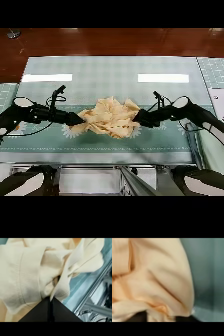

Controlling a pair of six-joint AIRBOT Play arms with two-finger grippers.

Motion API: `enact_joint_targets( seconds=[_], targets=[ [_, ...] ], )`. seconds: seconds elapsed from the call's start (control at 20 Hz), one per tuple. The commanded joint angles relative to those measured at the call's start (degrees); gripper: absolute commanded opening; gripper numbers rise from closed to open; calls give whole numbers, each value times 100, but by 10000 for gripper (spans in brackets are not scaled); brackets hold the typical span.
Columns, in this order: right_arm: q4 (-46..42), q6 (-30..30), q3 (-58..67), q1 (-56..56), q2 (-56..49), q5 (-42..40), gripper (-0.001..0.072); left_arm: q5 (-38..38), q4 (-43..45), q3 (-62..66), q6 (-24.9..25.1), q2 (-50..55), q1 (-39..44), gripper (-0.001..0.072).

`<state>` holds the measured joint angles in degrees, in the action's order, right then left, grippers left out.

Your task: Fold the shirts.

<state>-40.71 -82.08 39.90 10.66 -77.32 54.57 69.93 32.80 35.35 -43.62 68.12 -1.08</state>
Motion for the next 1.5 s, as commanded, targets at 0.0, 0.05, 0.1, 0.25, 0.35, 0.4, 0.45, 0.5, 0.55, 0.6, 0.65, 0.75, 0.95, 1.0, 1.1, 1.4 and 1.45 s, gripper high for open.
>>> enact_joint_targets(
  seconds=[0.0, 0.05, 0.1, 0.25, 0.35, 0.4, 0.45, 0.5, 0.55, 0.6, 0.65, 0.75, 0.95, 1.0, 1.1, 1.4, 1.45],
  targets=[
    [127, 4, 723, 262, -531, 164, 35, -216, -538, 118, -17, 2, -9, 18],
    [59, 118, 984, 223, -516, 365, 28, -164, -549, 280, -85, -15, -44, 18],
    [-131, 111, 1379, 133, -459, 645, 28, -129, -562, 529, -223, -68, -111, 18],
    [-1014, -391, 3185, -286, -160, 1259, 27, -186, -922, 1582, -570, -348, -409, 18],
    [-1438, -634, 4739, -520, -17, 1550, 27, -542, -1263, 2457, -717, -575, -605, 18],
    [-1585, -706, 5517, -599, 26, 1705, 27, -850, -1303, 2949, -721, -682, -688, 18],
    [-1746, -730, 6349, -662, 72, 1932, 27, -997, -1314, 3436, -789, -750, -789, 18],
    [-1952, -734, 7062, -667, 131, 2122, 27, -981, -1311, 4009, -1008, -798, -918, 18],
    [-2208, -737, 7744, -667, 232, 2317, 27, -946, -1314, 4503, -1193, -857, -1029, 18],
    [-2350, -732, 8223, -651, 404, 2435, 28, -940, -1311, 4966, -1333, -955, -1137, 18],
    [-2409, -699, 8371, -654, 684, 2424, 27, -944, -1311, 5340, -1401, -1093, -1233, 18],
    [-2601, -605, 8266, -656, 1408, 2396, 27, -951, -1309, 5799, -1440, -1440, -1434, 18],
    [-3082, -463, 8006, -656, 2680, 2527, 28, -898, -1163, 5908, -1475, -2334, -2013, 18],
    [-3222, -450, 8006, -656, 2896, 2542, 27, -890, -984, 5908, -1600, -2531, -2146, 18],
    [-3377, -446, 8006, -656, 3294, 2583, 28, -748, -525, 5908, -1746, -2887, -2315, 18],
    [-2955, -577, 7471, -656, 3493, 3375, 28, 455, 111, 5060, -2015, -3348, -2319, 18],
    [-2896, -575, 7119, -656, 3484, 3458, 28, 575, 142, 4710, -2109, -3348, -2319, 18]
  ],
)
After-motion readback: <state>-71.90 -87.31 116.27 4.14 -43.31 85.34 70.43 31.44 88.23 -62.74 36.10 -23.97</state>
